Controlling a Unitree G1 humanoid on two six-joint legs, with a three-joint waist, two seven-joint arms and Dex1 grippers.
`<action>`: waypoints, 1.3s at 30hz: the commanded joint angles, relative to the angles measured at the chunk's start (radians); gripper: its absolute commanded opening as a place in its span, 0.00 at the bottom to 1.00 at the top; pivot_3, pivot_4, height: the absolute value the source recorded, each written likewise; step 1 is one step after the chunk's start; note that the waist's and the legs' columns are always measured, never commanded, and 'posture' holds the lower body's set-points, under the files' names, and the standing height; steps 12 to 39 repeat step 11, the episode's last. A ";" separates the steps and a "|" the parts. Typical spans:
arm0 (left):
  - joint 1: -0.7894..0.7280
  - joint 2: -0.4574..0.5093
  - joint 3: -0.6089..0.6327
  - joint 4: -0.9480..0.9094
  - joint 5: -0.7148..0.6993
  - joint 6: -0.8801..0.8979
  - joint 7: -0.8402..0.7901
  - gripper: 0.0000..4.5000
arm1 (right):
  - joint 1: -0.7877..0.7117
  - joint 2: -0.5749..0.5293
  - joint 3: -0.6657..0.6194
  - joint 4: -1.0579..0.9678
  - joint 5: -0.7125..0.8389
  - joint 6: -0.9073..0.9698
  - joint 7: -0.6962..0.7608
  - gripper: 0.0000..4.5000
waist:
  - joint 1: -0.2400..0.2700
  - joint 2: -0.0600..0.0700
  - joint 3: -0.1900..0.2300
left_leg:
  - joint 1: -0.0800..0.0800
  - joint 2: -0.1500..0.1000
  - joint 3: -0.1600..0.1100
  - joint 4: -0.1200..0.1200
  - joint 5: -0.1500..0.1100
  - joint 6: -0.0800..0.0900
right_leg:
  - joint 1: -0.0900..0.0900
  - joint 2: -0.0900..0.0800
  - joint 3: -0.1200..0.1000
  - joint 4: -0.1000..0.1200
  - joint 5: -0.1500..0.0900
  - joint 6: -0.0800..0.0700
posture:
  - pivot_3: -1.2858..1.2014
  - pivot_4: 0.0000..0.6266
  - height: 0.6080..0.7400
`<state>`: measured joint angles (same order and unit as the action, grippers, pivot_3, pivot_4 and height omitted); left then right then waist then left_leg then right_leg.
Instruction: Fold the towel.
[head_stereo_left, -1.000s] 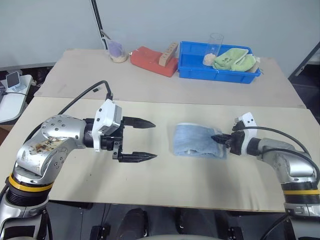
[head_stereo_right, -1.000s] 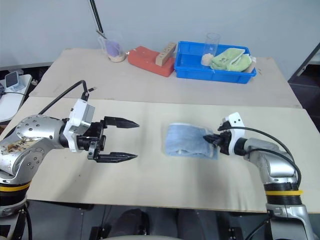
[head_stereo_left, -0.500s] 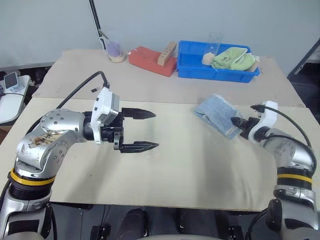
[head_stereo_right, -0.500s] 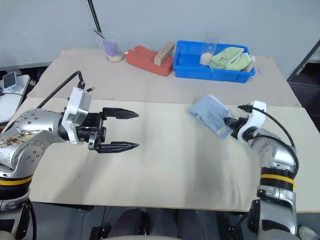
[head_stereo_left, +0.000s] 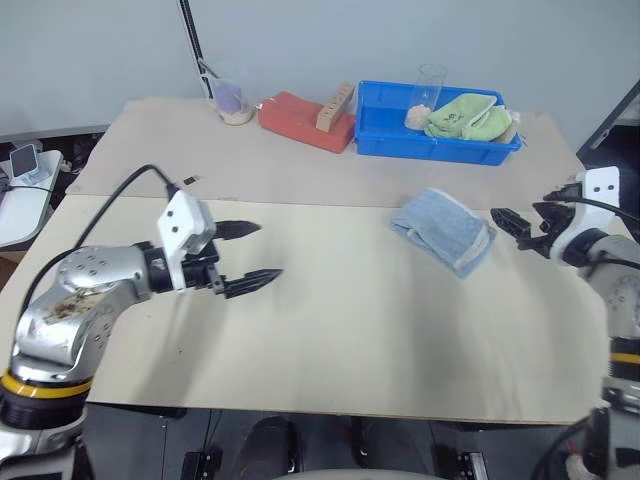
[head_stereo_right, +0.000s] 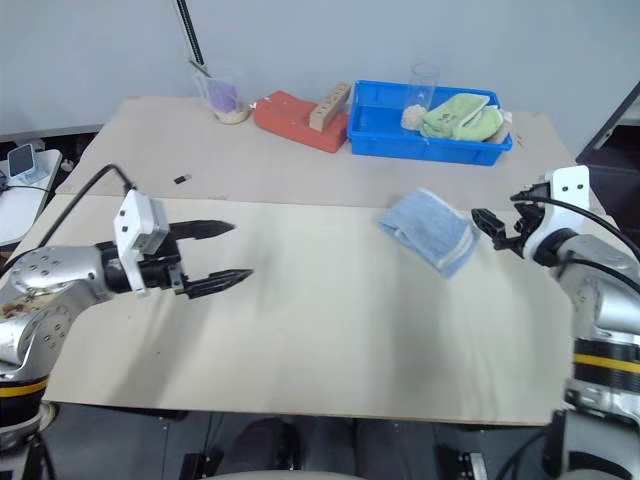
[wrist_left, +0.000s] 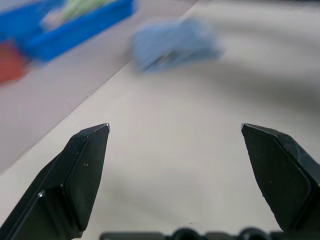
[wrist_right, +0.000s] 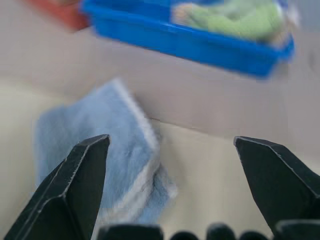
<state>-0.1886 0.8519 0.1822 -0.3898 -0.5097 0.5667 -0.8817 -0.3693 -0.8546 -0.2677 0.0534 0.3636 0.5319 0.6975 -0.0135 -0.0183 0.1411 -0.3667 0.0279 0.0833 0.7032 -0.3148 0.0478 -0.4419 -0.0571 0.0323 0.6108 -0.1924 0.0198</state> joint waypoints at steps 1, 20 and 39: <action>0.113 0.040 0.126 -0.050 0.030 -0.027 0.007 1.00 | 0.085 -0.092 0.009 -0.134 0.024 -0.119 0.225 0.99 | -0.002 0.000 0.000 | 0.001 0.000 0.000 -0.001 0.000 0.000 | 0.000 0.000 0.000 0.000 0.000 0.000 | 0.52 0.24 0.82; 0.295 0.050 0.272 -0.074 -0.004 -0.033 -0.035 1.00 | 0.206 -0.164 -0.002 -0.224 0.037 -0.154 0.374 0.99 | 0.013 -0.002 0.001 | 0.008 0.001 0.004 -0.003 0.000 -0.001 | 0.003 -0.002 0.000 0.001 -0.003 -0.003 | 0.52 0.24 0.82; 0.295 0.050 0.272 -0.074 -0.004 -0.033 -0.035 1.00 | 0.206 -0.164 -0.002 -0.224 0.037 -0.154 0.374 0.99 | 0.013 -0.002 0.001 | 0.008 0.001 0.004 -0.003 0.000 -0.001 | 0.003 -0.002 0.000 0.001 -0.003 -0.003 | 0.52 0.24 0.82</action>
